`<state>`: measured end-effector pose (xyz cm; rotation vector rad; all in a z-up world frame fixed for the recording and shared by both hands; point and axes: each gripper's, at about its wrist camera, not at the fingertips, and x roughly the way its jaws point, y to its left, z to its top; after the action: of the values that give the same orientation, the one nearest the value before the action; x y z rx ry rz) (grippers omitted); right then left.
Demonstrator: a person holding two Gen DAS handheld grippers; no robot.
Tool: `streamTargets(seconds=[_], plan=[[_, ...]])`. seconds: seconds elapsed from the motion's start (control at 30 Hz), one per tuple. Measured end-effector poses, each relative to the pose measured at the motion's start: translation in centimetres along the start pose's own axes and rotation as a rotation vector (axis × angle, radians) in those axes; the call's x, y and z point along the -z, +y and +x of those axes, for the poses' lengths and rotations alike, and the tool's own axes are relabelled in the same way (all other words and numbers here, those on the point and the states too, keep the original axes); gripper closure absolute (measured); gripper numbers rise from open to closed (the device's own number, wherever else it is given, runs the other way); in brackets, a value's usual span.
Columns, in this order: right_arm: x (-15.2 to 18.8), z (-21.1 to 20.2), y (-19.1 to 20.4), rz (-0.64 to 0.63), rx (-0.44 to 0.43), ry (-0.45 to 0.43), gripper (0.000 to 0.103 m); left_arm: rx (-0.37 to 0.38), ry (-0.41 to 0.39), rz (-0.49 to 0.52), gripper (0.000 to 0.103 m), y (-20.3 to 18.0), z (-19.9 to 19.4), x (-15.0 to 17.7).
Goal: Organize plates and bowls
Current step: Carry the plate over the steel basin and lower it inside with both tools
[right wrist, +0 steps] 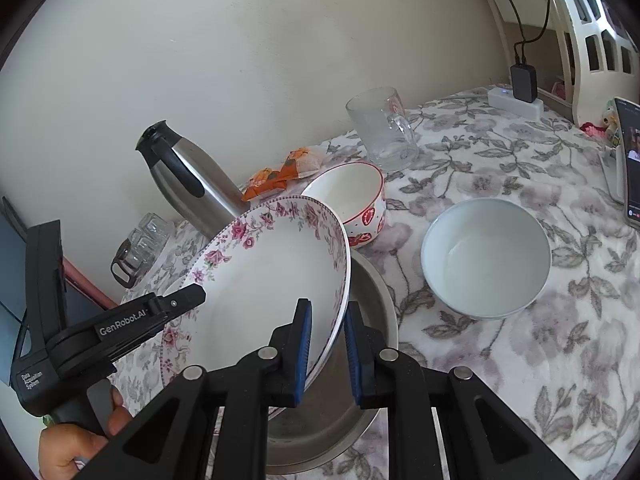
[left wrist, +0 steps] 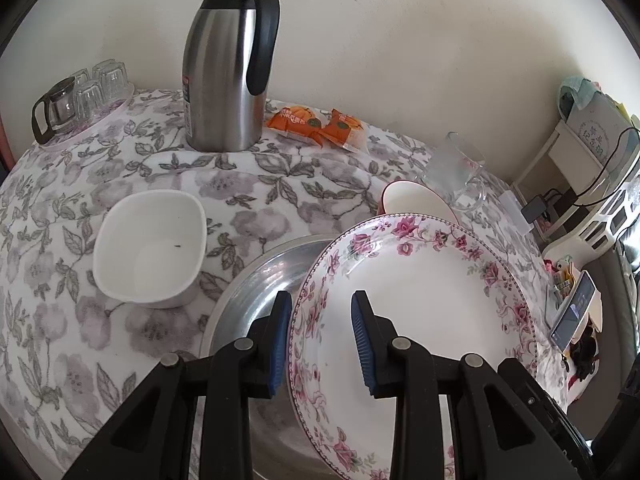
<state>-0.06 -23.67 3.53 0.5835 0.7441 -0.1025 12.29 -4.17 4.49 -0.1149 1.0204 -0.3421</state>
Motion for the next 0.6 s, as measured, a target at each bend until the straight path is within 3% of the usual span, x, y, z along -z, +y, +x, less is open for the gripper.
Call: streamTargets(seconds=[0.6], plan=[[2.0,4.1,1.2,-0.058,0.030,0.117,0.085,-0.040,0.072,-0.069,0.071,3.6,2.3,1.5]])
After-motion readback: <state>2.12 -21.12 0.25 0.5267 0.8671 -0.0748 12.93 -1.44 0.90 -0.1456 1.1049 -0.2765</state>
